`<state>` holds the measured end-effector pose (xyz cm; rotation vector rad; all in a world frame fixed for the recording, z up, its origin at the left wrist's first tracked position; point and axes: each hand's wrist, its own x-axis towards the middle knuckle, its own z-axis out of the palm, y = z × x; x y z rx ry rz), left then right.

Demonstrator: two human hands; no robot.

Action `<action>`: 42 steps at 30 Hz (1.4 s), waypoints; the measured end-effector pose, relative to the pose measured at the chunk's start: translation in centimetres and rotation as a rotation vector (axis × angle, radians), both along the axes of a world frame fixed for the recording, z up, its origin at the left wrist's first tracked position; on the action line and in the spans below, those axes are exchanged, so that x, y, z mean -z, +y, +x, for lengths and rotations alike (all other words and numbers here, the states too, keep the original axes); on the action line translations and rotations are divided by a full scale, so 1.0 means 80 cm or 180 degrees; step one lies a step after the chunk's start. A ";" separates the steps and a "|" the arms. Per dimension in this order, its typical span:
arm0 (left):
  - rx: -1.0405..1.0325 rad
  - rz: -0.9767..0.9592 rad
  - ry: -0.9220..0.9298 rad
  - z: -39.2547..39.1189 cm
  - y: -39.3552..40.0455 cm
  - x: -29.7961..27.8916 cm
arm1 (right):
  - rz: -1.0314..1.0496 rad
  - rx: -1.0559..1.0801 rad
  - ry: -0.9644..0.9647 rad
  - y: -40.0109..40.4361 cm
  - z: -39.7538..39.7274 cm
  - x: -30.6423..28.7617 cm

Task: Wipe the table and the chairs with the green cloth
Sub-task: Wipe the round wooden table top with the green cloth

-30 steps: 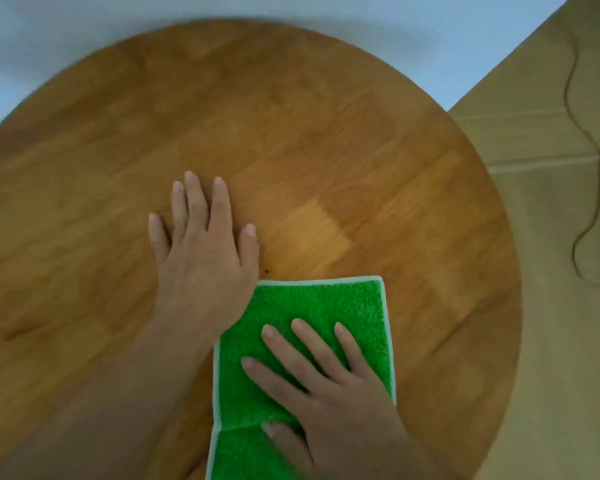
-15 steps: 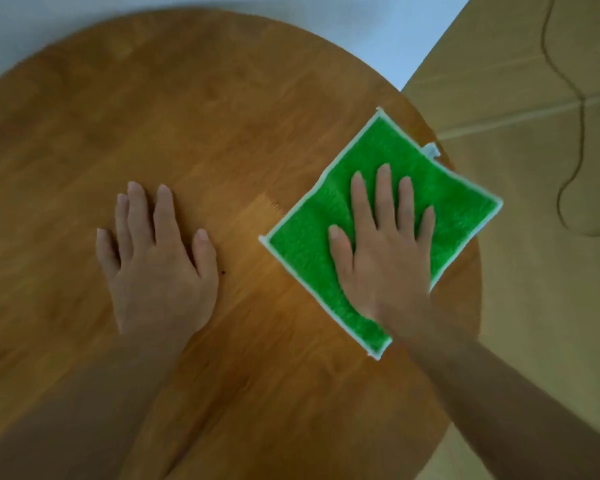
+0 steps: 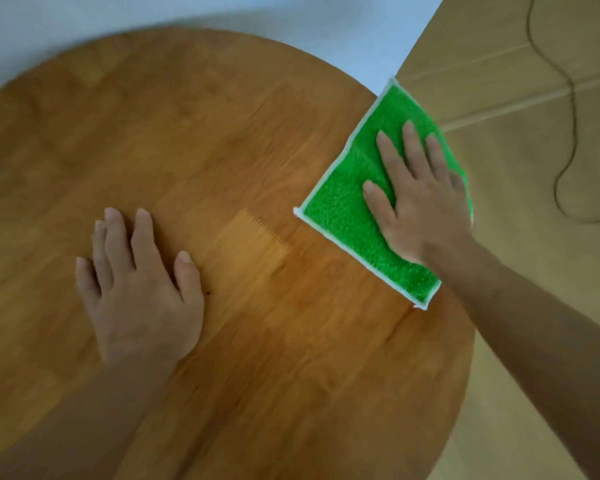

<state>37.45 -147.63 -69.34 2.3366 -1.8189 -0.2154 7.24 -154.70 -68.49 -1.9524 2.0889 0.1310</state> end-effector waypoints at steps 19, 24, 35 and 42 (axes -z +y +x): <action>-0.0027 0.0254 0.0009 -0.005 -0.005 -0.014 | 0.0348 -0.1546 -0.0651 0.228 0.121 -0.014; 0.0011 0.0250 -0.0046 -0.003 -0.003 -0.010 | -0.0056 -0.0339 -0.0017 0.045 0.078 0.001; 0.0041 0.0263 -0.0034 0.000 -0.003 -0.008 | -0.0246 -0.0737 -0.0241 0.039 0.196 -0.001; 0.0028 0.0309 0.0004 -0.003 -0.003 -0.012 | 0.0323 -0.1170 -0.0222 0.203 0.115 -0.009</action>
